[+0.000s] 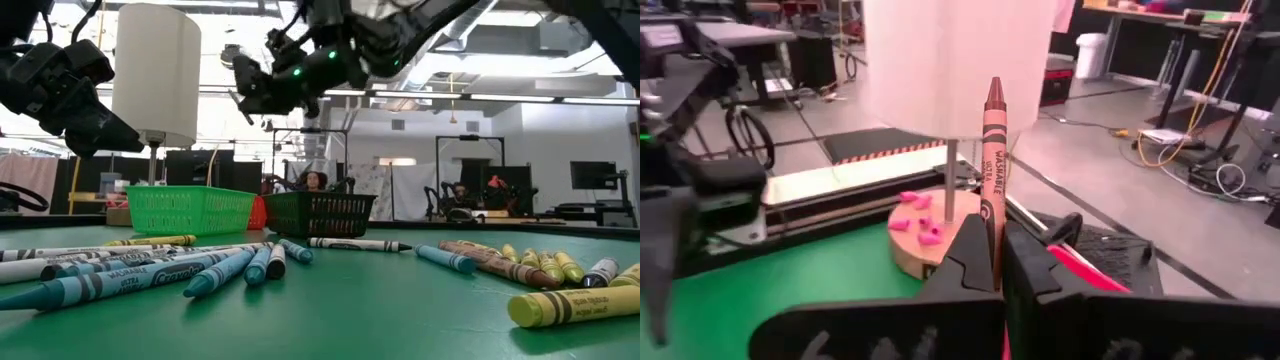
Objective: Sort crayons
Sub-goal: Put the brown crayon into the red bin
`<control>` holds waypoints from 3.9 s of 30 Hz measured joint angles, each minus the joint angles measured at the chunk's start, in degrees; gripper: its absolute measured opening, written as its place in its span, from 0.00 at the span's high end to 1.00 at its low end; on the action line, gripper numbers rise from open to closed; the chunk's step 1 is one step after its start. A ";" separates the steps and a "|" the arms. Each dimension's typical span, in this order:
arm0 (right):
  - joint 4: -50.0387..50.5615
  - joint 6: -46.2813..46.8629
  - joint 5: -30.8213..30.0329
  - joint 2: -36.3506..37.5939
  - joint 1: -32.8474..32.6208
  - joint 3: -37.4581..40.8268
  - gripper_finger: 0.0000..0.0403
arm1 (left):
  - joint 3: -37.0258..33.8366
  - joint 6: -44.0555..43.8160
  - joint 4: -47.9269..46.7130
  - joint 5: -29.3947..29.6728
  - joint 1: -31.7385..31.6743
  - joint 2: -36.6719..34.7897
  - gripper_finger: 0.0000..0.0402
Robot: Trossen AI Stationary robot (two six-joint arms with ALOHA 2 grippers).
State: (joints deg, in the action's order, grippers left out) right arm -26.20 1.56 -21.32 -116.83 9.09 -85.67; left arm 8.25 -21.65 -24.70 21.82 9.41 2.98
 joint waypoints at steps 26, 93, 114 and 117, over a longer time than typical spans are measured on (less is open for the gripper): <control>32.61 4.74 -3.43 -20.51 5.81 -31.69 0.99 | 0.00 0.00 -0.03 -0.02 -0.01 0.00 0.66; 72.62 -2.93 6.58 -10.63 5.70 -45.97 0.75 | -0.02 -0.53 -0.02 0.01 -0.01 0.00 0.66; 114.87 22.80 7.34 1.38 -15.66 -40.61 0.75 | -0.04 -1.58 0.08 -0.04 0.00 0.00 0.66; 115.20 30.05 6.23 1.32 -20.54 -36.36 0.75 | -0.04 -1.59 0.08 -0.02 0.00 0.00 0.66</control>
State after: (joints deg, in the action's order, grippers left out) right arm 89.01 31.61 -15.09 -115.51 -11.45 -122.03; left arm 8.21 -23.24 -24.62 21.80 9.41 2.98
